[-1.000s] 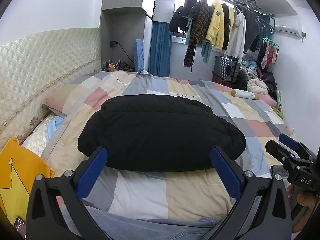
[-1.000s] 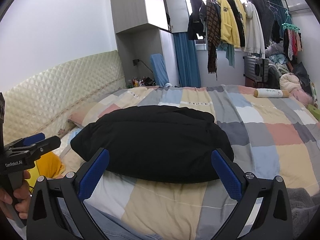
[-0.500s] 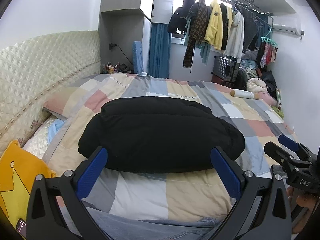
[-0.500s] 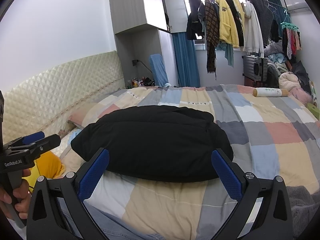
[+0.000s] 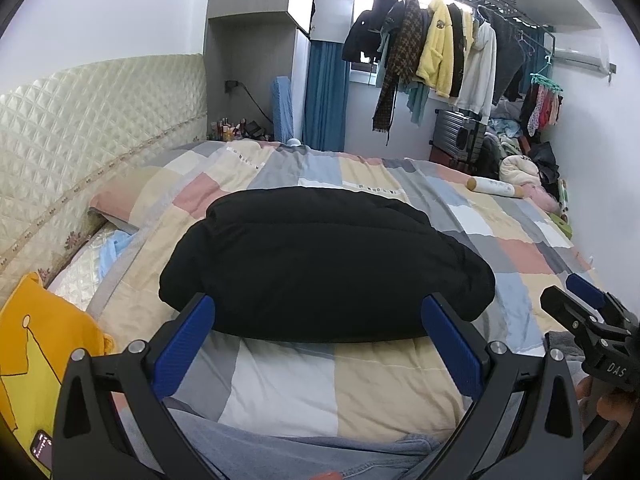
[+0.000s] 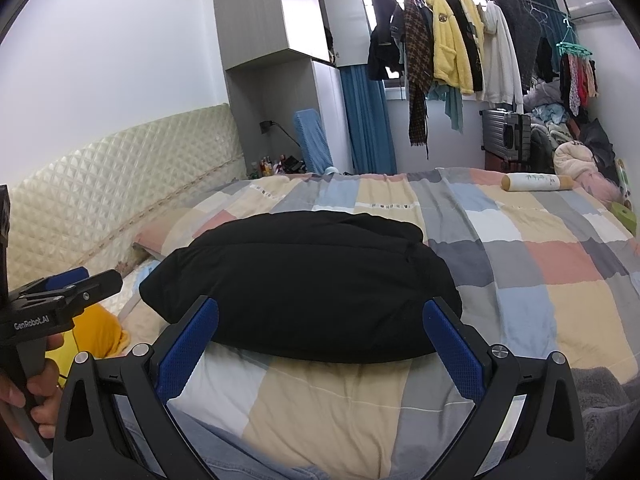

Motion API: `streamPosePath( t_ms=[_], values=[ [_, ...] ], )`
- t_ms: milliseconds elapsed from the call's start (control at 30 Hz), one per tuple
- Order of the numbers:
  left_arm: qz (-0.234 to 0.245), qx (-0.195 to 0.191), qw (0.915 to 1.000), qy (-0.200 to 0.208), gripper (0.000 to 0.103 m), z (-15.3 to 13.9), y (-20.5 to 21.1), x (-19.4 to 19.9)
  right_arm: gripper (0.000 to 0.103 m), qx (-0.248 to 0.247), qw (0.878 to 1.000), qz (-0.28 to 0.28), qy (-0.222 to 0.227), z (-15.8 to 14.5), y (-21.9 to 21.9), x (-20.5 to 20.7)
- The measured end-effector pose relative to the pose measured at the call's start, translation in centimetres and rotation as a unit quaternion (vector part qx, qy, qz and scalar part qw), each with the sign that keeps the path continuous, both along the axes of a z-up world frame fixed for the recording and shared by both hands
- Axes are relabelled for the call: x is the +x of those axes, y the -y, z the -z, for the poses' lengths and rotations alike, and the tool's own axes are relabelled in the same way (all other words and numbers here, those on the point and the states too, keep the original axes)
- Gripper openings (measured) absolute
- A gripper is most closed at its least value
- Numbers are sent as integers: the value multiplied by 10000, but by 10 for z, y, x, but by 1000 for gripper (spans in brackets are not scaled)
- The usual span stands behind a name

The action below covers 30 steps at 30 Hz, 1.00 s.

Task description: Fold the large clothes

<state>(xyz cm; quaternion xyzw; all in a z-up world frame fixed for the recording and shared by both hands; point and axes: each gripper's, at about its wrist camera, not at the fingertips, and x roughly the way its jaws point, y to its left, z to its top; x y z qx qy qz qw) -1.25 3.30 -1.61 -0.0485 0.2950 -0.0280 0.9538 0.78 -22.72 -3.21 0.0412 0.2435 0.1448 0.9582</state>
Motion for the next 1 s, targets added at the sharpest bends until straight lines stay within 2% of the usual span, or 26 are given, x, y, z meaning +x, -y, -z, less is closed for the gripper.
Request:
streamPosePath(
  t_ms=[533, 1000],
  values=[
    [-123, 70, 9999, -47, 103, 1, 1, 2, 103, -15, 10000, 48, 25, -4, -3, -1],
    [-130, -29, 9999, -72, 103, -1, -4, -2, 103, -13, 10000, 75, 29, -3, -3, -3]
  ],
)
